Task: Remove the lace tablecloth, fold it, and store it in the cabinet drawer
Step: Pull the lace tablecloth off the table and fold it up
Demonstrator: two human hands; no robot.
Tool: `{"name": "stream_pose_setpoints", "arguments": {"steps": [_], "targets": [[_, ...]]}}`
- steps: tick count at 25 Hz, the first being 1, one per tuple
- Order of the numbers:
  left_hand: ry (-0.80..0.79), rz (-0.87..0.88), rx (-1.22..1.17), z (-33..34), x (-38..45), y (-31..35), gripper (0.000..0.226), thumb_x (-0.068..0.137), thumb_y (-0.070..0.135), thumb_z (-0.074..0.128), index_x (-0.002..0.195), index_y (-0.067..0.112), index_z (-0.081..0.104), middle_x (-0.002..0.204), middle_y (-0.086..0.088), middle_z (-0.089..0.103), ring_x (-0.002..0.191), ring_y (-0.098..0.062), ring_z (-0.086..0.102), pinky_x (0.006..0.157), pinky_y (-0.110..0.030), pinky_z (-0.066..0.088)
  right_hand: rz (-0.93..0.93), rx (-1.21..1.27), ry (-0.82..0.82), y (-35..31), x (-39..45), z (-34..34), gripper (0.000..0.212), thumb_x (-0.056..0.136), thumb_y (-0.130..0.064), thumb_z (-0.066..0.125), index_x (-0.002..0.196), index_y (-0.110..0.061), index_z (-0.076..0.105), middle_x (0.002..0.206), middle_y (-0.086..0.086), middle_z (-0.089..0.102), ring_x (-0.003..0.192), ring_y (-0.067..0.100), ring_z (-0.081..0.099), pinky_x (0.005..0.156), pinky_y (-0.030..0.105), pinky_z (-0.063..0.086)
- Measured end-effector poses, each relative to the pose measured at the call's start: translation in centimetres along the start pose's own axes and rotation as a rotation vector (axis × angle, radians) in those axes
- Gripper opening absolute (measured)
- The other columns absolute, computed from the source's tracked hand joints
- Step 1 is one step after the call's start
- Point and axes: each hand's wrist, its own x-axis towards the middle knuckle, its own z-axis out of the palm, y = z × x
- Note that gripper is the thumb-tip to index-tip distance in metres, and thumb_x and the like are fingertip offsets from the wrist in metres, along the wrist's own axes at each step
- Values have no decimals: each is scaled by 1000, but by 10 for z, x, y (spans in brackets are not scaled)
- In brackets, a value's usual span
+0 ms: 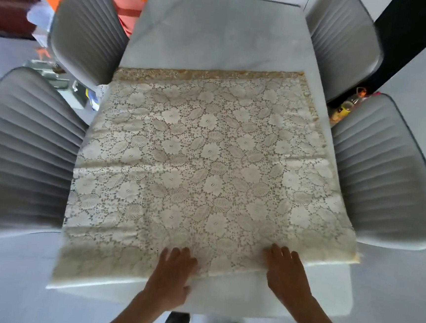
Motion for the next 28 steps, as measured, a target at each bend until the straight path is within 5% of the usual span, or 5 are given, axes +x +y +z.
{"name": "stream_pose_setpoints", "arguments": {"steps": [4, 8, 10, 12, 28], "targets": [[-24, -3, -18, -12, -10, 13, 19, 91, 16, 41, 99, 18, 59, 114, -2, 52, 109, -24, 46, 97, -41, 37, 11, 82, -78, -5, -19, -4, 38, 28, -4, 85, 62, -11, 68, 55, 7, 60, 49, 27, 59, 57, 39, 57], [-195, 29, 77, -8, -35, 38, 17, 87, 11, 50, 94, 14, 65, 116, -7, 52, 109, -29, 47, 92, -44, 39, 17, 75, -348, -6, -60, -2, 24, 80, -22, 63, 104, -20, 61, 110, 8, 66, 107, 30, 58, 98, 45, 41], [-229, 18, 53, -8, -46, 45, 24, 85, 17, 55, 107, 17, 64, 120, -7, 50, 112, -29, 47, 95, -44, 38, -33, 87, -411, -3, -69, -4, 36, 71, -31, 71, 103, -16, 66, 102, 11, 68, 100, 33, 63, 90, 46, 49], [-232, -3, -8, -22, -46, 42, 36, 83, 27, 58, 118, 20, 60, 122, -6, 50, 115, -27, 48, 97, -41, 38, -53, 53, -327, -1, -61, -22, 45, 54, -35, 82, 92, -15, 71, 87, 8, 71, 84, 29, 68, 79, 44, 55], [243, -178, -9, -258, 249, -132, 63, 86, 7, 52, 144, 25, 35, 140, -4, 47, 124, -24, 47, 101, -43, 43, 185, 309, 49, 90, 310, -132, 36, 91, -18, 50, 126, -24, 53, 128, 0, 58, 110, 23, 55, 93, 38, 45]]}}
